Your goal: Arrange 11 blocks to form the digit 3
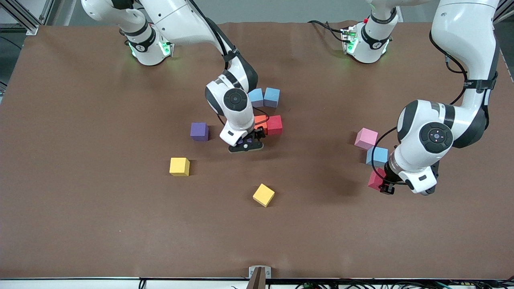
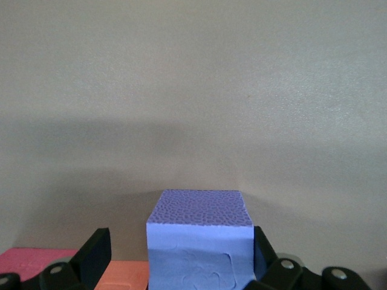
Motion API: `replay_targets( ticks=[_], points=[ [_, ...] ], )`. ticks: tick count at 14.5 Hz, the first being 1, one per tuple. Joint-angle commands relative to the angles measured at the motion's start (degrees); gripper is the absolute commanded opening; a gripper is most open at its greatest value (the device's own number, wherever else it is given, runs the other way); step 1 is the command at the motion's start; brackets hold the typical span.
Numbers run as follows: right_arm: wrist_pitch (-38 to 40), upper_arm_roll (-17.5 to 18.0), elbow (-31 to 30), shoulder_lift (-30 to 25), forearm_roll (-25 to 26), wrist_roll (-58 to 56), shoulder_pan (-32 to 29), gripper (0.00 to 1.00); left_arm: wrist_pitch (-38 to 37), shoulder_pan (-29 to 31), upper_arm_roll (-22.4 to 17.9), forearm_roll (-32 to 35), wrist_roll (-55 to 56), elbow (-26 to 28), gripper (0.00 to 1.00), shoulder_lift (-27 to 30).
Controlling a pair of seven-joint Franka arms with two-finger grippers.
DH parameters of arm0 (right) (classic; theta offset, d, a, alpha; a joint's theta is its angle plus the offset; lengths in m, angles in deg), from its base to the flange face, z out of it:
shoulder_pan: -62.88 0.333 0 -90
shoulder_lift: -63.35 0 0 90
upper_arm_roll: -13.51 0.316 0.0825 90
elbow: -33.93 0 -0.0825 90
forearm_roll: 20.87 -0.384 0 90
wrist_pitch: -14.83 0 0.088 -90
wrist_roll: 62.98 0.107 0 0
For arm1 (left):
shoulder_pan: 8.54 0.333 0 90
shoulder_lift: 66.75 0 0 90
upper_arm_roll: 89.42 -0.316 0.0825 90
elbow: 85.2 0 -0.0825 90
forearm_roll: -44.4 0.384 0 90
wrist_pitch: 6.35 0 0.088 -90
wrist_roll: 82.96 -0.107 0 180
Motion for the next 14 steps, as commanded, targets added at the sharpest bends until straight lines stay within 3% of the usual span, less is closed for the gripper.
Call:
replay_targets(
  ticks=[1, 10, 14],
  points=[
    [-0.37, -0.29, -0.9, -0.67, -0.9, 1.06, 0.63, 1.0, -1.07, 0.44, 0.17, -1.17, -1.75, -0.99, 0.37, -0.12],
    [3.31, -0.47, -0.81, -3.03, -0.46, -2.0, -0.51, 1.0, -1.07, 0.88, 0.08, -1.17, -1.75, -0.99, 0.37, 0.05],
    [12.0, -0.47, -0.63, -7.69, -0.46, -9.99, -4.89, 1.0, -1.07, 0.88, 0.08, -1.16, -1.84, -0.99, 0.37, 0.14]
  ],
)
